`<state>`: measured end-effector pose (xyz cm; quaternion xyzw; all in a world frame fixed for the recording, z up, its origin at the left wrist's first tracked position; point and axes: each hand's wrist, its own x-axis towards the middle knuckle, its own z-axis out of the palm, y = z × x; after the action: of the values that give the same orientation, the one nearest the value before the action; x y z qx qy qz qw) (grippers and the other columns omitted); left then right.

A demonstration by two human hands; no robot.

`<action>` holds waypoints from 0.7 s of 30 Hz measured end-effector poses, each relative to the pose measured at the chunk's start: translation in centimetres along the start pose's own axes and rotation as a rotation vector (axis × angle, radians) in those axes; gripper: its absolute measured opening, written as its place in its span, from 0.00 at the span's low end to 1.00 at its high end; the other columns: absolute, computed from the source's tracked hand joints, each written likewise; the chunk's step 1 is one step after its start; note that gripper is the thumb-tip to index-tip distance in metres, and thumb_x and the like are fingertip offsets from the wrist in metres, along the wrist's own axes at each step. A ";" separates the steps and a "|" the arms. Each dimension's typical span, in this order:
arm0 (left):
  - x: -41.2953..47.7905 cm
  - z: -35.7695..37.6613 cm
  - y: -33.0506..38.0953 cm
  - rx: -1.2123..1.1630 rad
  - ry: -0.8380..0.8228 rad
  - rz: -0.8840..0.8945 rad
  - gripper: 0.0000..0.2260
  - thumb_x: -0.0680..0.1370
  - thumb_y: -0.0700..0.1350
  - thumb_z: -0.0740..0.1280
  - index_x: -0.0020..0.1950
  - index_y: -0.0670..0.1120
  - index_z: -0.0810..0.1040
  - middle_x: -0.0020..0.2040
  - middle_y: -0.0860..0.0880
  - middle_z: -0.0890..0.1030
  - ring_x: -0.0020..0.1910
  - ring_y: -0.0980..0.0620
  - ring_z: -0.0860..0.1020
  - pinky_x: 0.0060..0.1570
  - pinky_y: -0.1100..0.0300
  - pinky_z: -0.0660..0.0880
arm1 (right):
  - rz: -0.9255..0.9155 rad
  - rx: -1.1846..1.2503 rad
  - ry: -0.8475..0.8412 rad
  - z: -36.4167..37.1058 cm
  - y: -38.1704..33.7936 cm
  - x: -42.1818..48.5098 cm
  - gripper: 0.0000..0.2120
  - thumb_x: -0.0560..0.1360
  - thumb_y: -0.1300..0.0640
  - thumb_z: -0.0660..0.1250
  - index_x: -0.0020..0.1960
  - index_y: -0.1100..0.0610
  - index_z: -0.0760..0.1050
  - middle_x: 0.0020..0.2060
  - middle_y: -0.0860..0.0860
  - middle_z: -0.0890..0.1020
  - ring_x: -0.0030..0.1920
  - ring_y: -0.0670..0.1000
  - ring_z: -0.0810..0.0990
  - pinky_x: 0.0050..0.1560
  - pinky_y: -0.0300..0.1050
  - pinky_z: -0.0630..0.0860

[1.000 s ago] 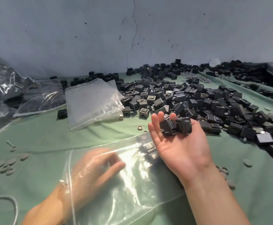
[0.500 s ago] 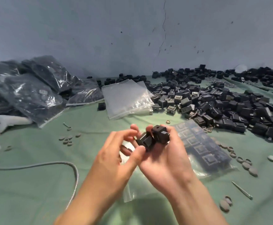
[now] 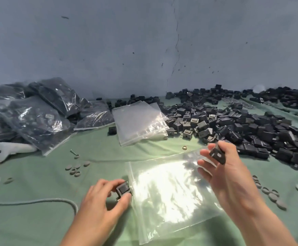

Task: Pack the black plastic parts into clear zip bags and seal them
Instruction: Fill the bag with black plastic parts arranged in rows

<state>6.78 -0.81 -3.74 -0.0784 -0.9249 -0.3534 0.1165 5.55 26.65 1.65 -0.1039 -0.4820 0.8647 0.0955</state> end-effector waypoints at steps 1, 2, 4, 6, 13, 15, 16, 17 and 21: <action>0.2 0.5 0.2 0.040 -0.045 0.070 0.19 0.69 0.74 0.61 0.55 0.68 0.72 0.49 0.65 0.74 0.52 0.64 0.72 0.54 0.69 0.63 | -0.025 -0.021 0.034 -0.5 -0.2 0.4 0.10 0.79 0.47 0.65 0.47 0.53 0.76 0.38 0.51 0.83 0.33 0.48 0.81 0.43 0.48 0.74; 0.6 0.9 0.7 0.080 -0.089 0.123 0.21 0.68 0.74 0.56 0.56 0.68 0.71 0.49 0.66 0.74 0.54 0.64 0.70 0.56 0.68 0.62 | -0.045 -0.046 0.067 -0.9 -0.4 0.7 0.09 0.79 0.47 0.65 0.47 0.53 0.76 0.37 0.50 0.83 0.32 0.48 0.80 0.42 0.47 0.74; 1.4 1.6 1.5 0.112 -0.153 0.173 0.24 0.66 0.77 0.50 0.57 0.69 0.68 0.50 0.67 0.72 0.56 0.67 0.66 0.60 0.70 0.58 | -0.070 -0.132 0.134 -1.5 -0.4 1.3 0.10 0.79 0.48 0.65 0.47 0.54 0.76 0.36 0.49 0.82 0.31 0.46 0.80 0.39 0.45 0.75; 2.2 2.3 1.8 0.098 -0.171 0.219 0.27 0.63 0.82 0.46 0.54 0.73 0.66 0.52 0.70 0.69 0.59 0.71 0.60 0.60 0.75 0.56 | -0.095 -0.254 0.182 -2.1 -0.1 1.9 0.11 0.80 0.48 0.65 0.50 0.55 0.76 0.37 0.50 0.82 0.30 0.45 0.80 0.31 0.41 0.76; 3.8 5.7 4.4 -0.059 -0.353 0.230 0.16 0.65 0.70 0.64 0.52 0.73 0.74 0.53 0.62 0.78 0.55 0.57 0.79 0.55 0.57 0.77 | -0.344 -1.087 0.255 -4.2 0.1 3.4 0.12 0.76 0.36 0.61 0.49 0.44 0.69 0.39 0.45 0.79 0.39 0.47 0.78 0.35 0.45 0.69; 4.1 5.8 5.2 -0.100 -0.424 0.315 0.15 0.69 0.64 0.70 0.55 0.69 0.77 0.56 0.60 0.80 0.55 0.63 0.77 0.56 0.70 0.74 | -0.372 -1.163 0.246 -4.5 -0.2 4.3 0.11 0.77 0.38 0.61 0.49 0.44 0.68 0.39 0.45 0.78 0.38 0.46 0.77 0.34 0.44 0.68; 4.0 6.0 5.5 -0.089 -0.410 0.353 0.13 0.71 0.59 0.72 0.54 0.65 0.80 0.56 0.60 0.80 0.55 0.66 0.75 0.57 0.77 0.69 | -0.374 -1.177 0.238 -4.6 -0.4 4.8 0.10 0.77 0.38 0.62 0.49 0.43 0.68 0.39 0.45 0.78 0.39 0.46 0.77 0.34 0.44 0.68; 3.7 6.3 5.7 -0.089 -0.304 0.382 0.09 0.71 0.53 0.76 0.50 0.59 0.84 0.50 0.59 0.82 0.53 0.66 0.76 0.58 0.78 0.66 | -0.374 -1.190 0.226 -4.6 -0.6 5.2 0.09 0.77 0.39 0.62 0.49 0.43 0.68 0.40 0.45 0.77 0.39 0.46 0.76 0.35 0.43 0.68; 4.0 6.3 9.4 -0.171 -0.366 0.212 0.11 0.71 0.46 0.78 0.51 0.56 0.85 0.47 0.56 0.84 0.51 0.69 0.79 0.69 0.70 0.62 | -0.376 -1.253 0.165 -4.6 -1.1 6.3 0.06 0.78 0.42 0.64 0.53 0.42 0.71 0.44 0.42 0.76 0.46 0.43 0.75 0.41 0.41 0.70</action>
<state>4.10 10.62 -1.19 -0.2477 -0.8839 -0.3960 -0.0237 0.84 32.61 -0.36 -0.1201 -0.8950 0.3786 0.2029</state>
